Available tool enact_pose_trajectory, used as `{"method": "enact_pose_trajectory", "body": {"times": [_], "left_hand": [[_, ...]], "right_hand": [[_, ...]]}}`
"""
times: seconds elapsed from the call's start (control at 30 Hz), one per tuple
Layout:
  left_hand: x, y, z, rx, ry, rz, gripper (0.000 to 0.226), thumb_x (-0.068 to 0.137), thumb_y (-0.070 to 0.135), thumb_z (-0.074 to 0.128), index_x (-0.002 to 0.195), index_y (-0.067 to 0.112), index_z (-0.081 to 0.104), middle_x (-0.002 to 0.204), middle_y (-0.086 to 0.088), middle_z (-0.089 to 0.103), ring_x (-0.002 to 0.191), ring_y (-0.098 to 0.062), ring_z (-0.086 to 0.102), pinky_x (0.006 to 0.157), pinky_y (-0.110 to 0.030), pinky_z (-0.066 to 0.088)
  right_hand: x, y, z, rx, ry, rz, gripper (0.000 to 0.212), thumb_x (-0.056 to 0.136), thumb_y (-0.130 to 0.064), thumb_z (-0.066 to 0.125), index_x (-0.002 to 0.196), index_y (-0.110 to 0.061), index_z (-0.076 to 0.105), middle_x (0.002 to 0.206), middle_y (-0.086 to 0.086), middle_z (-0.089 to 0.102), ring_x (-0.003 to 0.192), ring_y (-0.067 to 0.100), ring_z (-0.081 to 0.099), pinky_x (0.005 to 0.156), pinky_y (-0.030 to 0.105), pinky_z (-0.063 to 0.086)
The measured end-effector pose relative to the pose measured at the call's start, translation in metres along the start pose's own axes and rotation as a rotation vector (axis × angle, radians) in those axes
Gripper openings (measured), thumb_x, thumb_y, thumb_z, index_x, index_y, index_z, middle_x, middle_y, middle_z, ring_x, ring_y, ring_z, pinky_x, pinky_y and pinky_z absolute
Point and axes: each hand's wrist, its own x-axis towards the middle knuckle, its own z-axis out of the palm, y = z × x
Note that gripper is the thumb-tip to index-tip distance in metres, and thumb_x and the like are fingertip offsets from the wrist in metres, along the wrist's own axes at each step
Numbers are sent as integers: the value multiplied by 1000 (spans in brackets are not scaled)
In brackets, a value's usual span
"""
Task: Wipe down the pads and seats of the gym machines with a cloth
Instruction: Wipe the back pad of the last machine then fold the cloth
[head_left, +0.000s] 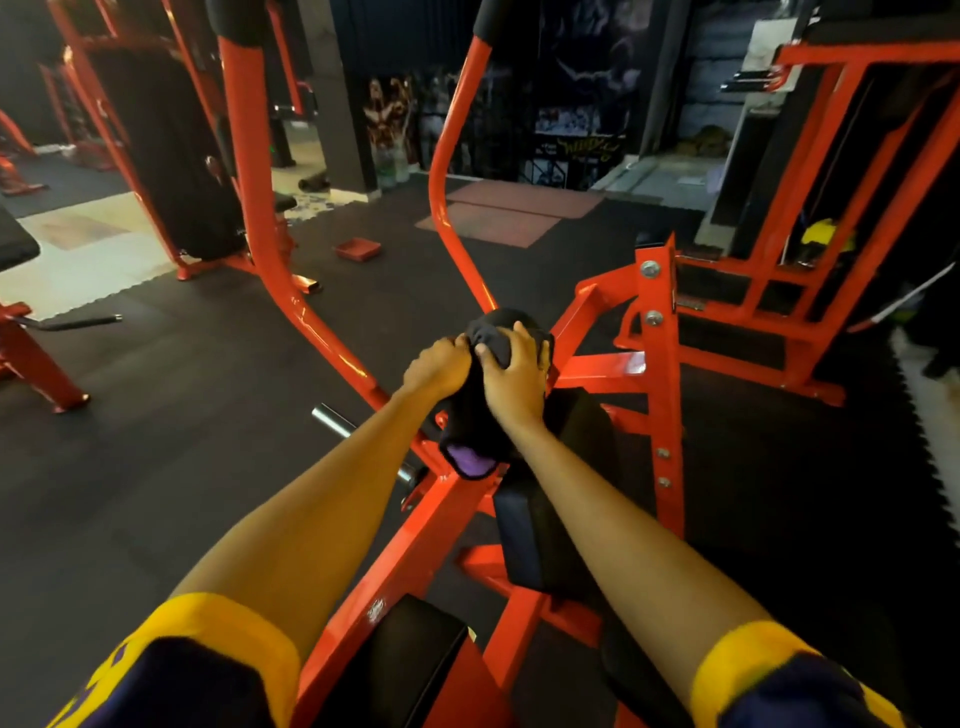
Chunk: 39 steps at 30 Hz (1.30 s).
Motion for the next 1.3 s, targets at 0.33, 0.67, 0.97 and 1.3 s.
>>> {"method": "enact_pose_trajectory", "body": {"times": [0.33, 0.67, 0.97, 1.3], "left_hand": [[12, 1, -11, -98, -90, -28, 59, 107, 43, 31, 145, 2, 48, 152, -23, 45, 139, -38, 44, 115, -42, 34], [-34, 16, 14, 136, 188, 262, 45, 106, 31, 36, 146, 14, 45, 156, -10, 43, 140, -33, 43, 111, -43, 35], [-22, -8, 0, -224, 78, -70, 53, 108, 42, 27, 146, 13, 50, 146, -21, 51, 134, -41, 48, 111, -46, 37], [-29, -6, 1, -199, 105, -37, 51, 109, 34, 23, 146, 9, 48, 148, -22, 49, 137, -42, 43, 112, -45, 32]], "right_hand": [[38, -17, -9, -74, -102, 128, 52, 97, -40, 63, 145, -19, 53, 161, 0, 39, 155, 29, 16, 124, 50, 16], [44, 12, -18, 58, -91, 99, 55, 92, -43, 63, 134, -8, 60, 145, 17, 56, 140, 38, 43, 120, 48, 27], [-19, -15, -15, -67, -75, -75, 47, 99, -31, 64, 142, -14, 57, 159, 5, 43, 155, 31, 20, 125, 48, 15], [45, -11, -11, -225, -159, -99, 46, 96, -39, 64, 136, -17, 62, 150, -1, 53, 151, 25, 28, 123, 55, 15]]}}
